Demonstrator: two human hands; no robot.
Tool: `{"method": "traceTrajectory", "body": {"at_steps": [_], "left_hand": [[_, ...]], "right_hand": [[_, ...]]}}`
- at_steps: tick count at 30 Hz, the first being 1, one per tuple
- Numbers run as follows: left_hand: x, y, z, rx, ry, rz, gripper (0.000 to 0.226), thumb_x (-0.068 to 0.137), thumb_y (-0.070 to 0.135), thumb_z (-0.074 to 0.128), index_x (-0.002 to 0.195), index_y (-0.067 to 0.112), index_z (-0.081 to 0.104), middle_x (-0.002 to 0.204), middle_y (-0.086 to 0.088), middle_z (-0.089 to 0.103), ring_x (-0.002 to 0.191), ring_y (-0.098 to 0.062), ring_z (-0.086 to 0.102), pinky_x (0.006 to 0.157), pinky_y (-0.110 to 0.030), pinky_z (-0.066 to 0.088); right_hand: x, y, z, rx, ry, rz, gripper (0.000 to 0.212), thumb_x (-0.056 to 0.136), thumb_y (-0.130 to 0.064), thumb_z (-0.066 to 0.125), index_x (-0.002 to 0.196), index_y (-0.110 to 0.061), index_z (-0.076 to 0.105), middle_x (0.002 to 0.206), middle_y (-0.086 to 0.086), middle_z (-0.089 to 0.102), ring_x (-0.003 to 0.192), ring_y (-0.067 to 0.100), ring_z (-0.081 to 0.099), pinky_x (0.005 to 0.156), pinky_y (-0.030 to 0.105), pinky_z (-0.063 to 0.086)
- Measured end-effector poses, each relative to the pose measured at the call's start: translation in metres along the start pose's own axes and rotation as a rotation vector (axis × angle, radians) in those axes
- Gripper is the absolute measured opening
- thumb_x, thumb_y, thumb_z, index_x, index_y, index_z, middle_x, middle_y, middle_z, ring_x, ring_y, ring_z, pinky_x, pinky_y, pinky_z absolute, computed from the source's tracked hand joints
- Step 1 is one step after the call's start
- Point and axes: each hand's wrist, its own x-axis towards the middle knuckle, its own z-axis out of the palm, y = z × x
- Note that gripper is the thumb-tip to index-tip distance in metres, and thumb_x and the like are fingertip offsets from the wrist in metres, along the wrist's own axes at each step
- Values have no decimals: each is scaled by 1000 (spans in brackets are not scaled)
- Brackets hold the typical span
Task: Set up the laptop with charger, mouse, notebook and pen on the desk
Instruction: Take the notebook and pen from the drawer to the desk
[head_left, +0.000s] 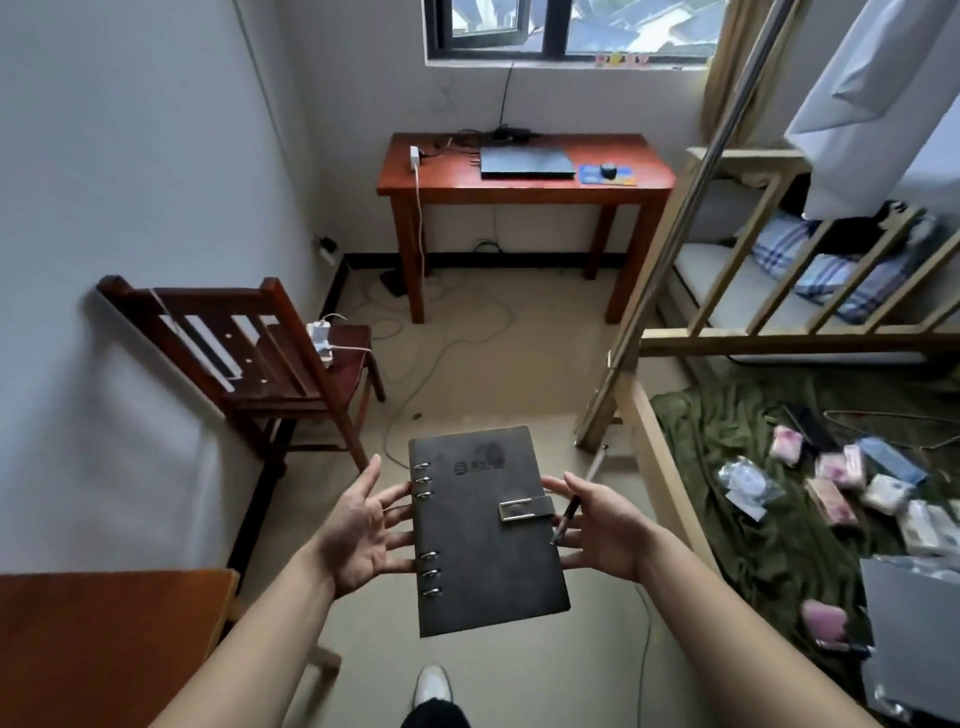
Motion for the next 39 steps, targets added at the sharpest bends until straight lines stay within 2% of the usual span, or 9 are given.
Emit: {"method": "traceTrajectory", "body": {"at_steps": [4,7,12,17,22,28,32,35,39], "left_hand": [[49,93,0,39,-87,14,81,85,81,37,140,24,56,136,-5,65,123,-29,62,102,-61,47],[87,150,12,63,-73,17,79,85,80,37,139,25,55,133,-5,67,118,-26,66,100,-55,50],[181,232,36,94,-72,-2,78,88,77,37,143,24,51,133,-7,67,116,-26,67,88,-50,56],[284,317,68,154,-63,20,76,86,78,36,141,27,53,131,-5,68,121,-25,63,92,-52,52],[376,425,119,153,-49,58,76,86,79,35,137,26,58,131,-5,68,115,-25,68,85,-48,54],[454,528,156,128,-33,117,75,87,77,37,136,26,58,132,-4,67,111,-24,70,88,-48,53],[510,570,167,138,-8,88,74,87,77,36,135,26,59,132,-4,67,117,-27,67,104,-53,45],[555,600,173,154,-11,63,75,87,76,36,136,24,59,132,-5,67,123,-30,62,111,-56,38],[626,655,178,169,-42,39,75,85,77,38,134,24,60,132,-6,67,124,-32,61,111,-57,36]], "right_hand": [[36,-72,7,65,15,-43,43,105,-51,37,133,-31,63,126,19,64,101,32,67,80,48,58],[60,-121,6,123,27,-67,41,104,-50,39,130,-30,64,137,22,60,103,35,67,80,48,59],[127,-201,-22,206,82,-121,42,106,-46,38,140,-24,50,130,20,64,107,36,65,89,52,55],[212,-295,-66,219,38,-136,45,105,-48,38,136,-23,59,131,17,65,103,29,66,91,50,54],[288,-430,-109,216,12,-139,41,104,-50,38,132,-28,60,124,13,70,107,30,69,87,48,57],[349,-565,-138,213,-17,-126,39,104,-49,40,129,-28,61,118,12,71,107,29,69,82,46,59],[393,-620,-158,198,-34,-89,40,104,-50,41,129,-27,62,132,16,65,108,30,69,81,46,59],[429,-655,-174,191,-17,-72,41,104,-49,40,129,-25,62,132,17,65,105,31,68,90,50,56],[487,-710,-193,213,32,-68,41,104,-49,40,130,-25,61,118,15,67,104,33,67,95,52,51]]}}
